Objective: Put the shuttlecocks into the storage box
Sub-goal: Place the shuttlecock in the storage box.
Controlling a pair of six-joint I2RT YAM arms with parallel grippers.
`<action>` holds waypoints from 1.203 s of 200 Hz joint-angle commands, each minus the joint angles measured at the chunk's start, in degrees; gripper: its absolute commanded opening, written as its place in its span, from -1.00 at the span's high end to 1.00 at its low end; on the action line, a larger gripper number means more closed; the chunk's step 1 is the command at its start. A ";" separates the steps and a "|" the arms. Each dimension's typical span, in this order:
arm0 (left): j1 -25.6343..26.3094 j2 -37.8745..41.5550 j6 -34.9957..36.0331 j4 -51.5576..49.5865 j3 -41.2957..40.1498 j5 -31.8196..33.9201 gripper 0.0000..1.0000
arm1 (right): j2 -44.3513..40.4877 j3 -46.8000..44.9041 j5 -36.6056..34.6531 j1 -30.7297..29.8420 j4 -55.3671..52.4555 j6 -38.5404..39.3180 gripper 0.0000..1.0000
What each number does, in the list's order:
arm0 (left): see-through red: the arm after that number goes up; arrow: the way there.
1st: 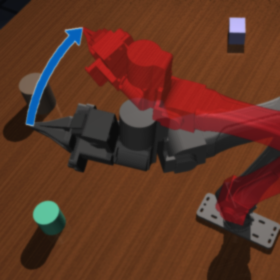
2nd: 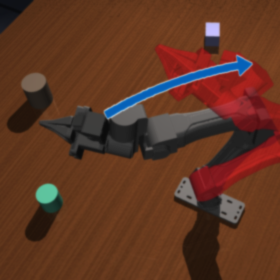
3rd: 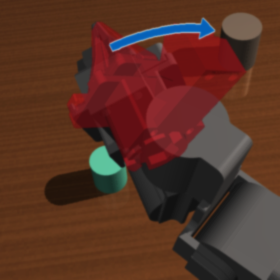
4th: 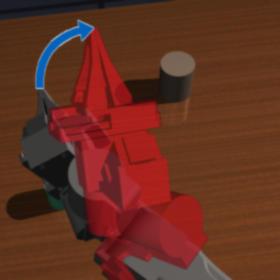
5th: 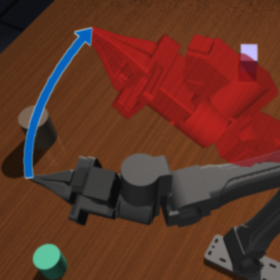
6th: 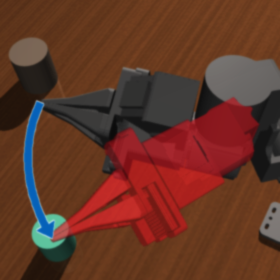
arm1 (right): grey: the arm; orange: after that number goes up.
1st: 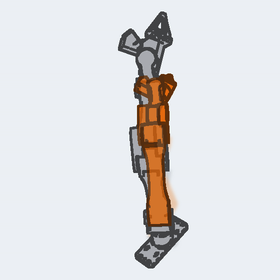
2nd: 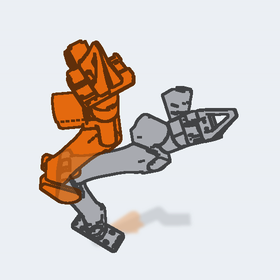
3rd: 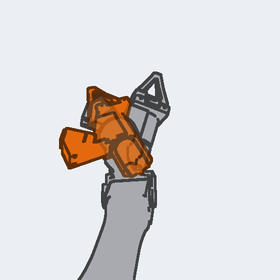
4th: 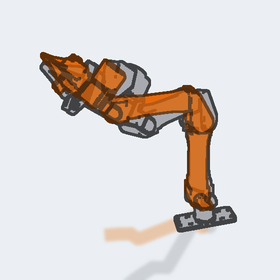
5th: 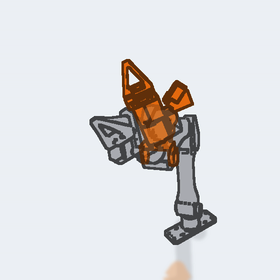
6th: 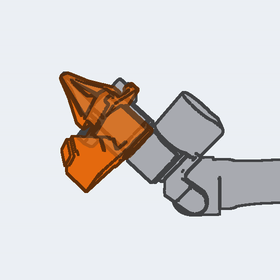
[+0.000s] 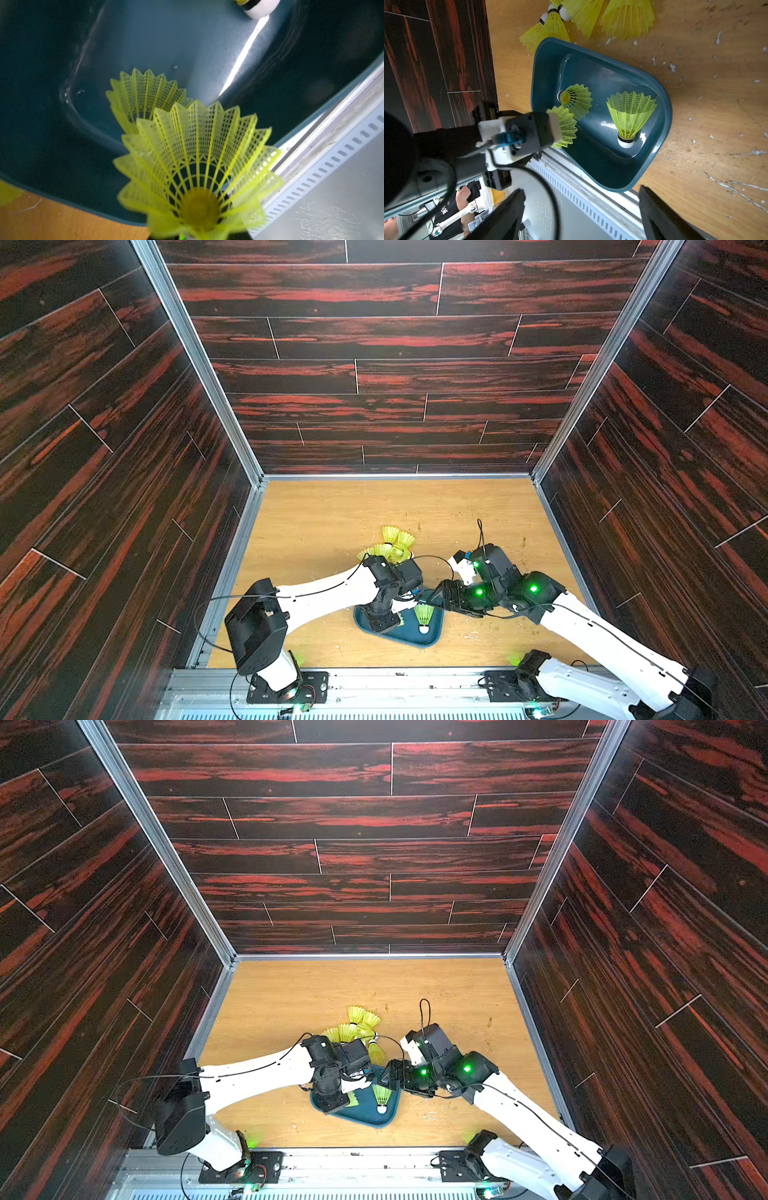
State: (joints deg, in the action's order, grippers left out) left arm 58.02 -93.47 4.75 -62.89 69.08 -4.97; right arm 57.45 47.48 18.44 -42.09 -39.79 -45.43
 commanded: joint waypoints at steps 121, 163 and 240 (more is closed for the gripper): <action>0.33 -6.28 -2.24 4.14 -1.23 3.28 0.72 | -12.25 -8.30 -4.81 0.21 -4.57 -6.16 -0.78; -1.39 -6.55 -6.50 6.50 -1.93 6.37 0.75 | -12.80 -10.42 -4.55 0.19 -3.26 -6.60 -0.78; -4.83 -5.15 -17.78 9.68 -3.49 3.43 0.72 | -9.99 -11.89 -2.79 0.16 -0.92 -5.81 -0.78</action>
State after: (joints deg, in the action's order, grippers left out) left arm 53.49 -100.07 -7.09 -54.15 66.92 0.80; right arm 46.65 36.03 14.50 -42.04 -41.89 -51.62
